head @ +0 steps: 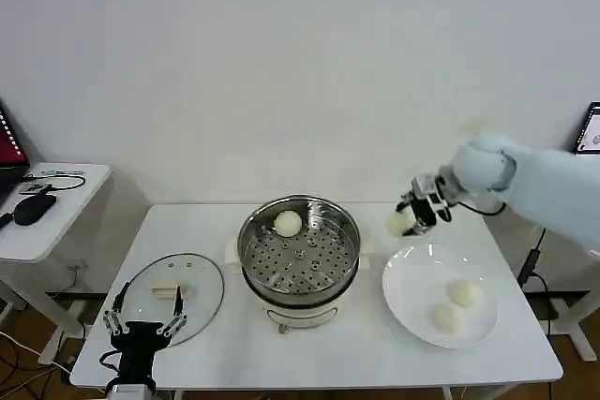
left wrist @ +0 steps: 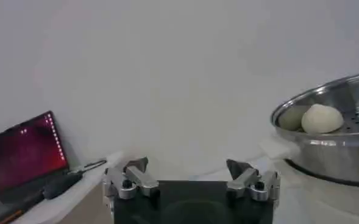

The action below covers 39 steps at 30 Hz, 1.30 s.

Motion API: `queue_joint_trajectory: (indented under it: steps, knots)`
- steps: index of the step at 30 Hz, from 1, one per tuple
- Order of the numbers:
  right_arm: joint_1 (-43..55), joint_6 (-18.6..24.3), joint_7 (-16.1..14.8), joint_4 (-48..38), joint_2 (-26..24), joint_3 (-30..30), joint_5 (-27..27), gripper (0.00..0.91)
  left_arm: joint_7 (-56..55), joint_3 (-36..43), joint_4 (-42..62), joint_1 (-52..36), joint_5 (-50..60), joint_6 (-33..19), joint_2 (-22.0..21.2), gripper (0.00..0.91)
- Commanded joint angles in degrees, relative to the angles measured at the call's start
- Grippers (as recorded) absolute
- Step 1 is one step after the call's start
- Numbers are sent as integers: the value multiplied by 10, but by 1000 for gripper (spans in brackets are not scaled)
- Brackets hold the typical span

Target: Take steamed baozi put them in steamer then cover it.

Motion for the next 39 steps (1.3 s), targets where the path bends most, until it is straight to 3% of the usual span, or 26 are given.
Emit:
queue_joint_trajectory:
  steps: [1,8,14,26,39]
  knots:
    - [78,-41,26,14,133,-37,108,595,0,-1,0,-1,0,0,0,907]
    - [24,-84,68,-37,267,-33,166,595,-2,-9,6,-17,1,2,5,907]
    - [-16,-116,91,-94,336,-42,211,595,-1,-12,0,-23,1,5,4,907]
    - [-65,-137,106,-169,394,-37,246,595,-3,-16,-3,-19,-8,3,5,907]
    - [-77,-140,102,-175,398,-41,231,595,-4,-17,-3,-19,-10,2,5,907]
